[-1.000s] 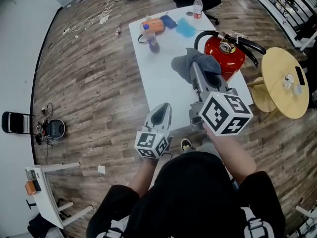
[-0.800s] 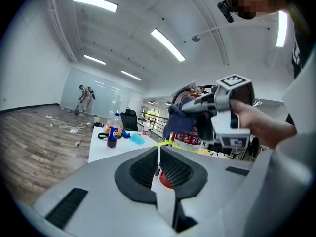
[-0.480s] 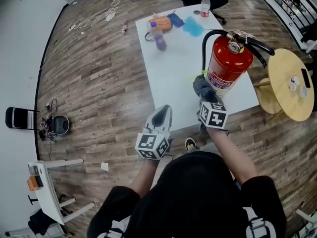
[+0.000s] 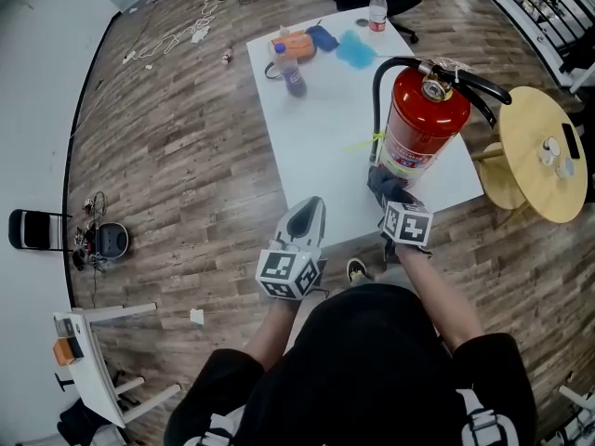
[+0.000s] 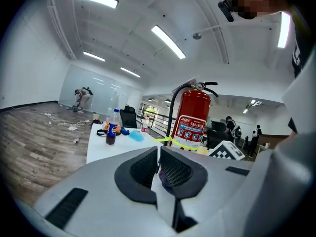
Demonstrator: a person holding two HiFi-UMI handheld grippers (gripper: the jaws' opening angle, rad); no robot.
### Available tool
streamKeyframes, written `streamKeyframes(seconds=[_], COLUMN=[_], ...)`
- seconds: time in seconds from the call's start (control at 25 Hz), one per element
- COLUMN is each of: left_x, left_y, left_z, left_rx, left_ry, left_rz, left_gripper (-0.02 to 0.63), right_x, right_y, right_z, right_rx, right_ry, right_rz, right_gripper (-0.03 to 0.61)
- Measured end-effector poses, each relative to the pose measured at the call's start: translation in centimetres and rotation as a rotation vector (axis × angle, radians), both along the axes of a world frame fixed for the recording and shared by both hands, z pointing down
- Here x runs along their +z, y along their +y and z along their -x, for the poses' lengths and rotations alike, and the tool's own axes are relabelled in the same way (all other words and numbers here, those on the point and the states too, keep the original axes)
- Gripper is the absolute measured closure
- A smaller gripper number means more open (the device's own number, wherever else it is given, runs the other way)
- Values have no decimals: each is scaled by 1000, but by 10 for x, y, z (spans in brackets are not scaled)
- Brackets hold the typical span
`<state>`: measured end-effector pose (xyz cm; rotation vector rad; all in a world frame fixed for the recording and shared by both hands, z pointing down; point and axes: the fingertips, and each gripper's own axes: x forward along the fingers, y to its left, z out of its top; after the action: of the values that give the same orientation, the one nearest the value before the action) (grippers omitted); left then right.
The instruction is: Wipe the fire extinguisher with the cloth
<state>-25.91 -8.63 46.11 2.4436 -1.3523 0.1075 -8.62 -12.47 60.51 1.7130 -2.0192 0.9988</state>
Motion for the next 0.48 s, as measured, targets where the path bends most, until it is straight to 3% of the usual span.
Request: streamKeyframes(seconds=[0.12, 0.48], left_x=[2, -2], left_y=[-3, -10], left_z=[-2, -19], left_rx=[11, 54], left_ry=[0, 15], left_rz=[0, -8], left_gripper=[577, 577], right_x=[-55, -291], right_y=[1, 6], right_z=[1, -14], right_rx=[-37, -142], right_ry=[-76, -232], right_rz=[-98, -510], right_gripper=[511, 511])
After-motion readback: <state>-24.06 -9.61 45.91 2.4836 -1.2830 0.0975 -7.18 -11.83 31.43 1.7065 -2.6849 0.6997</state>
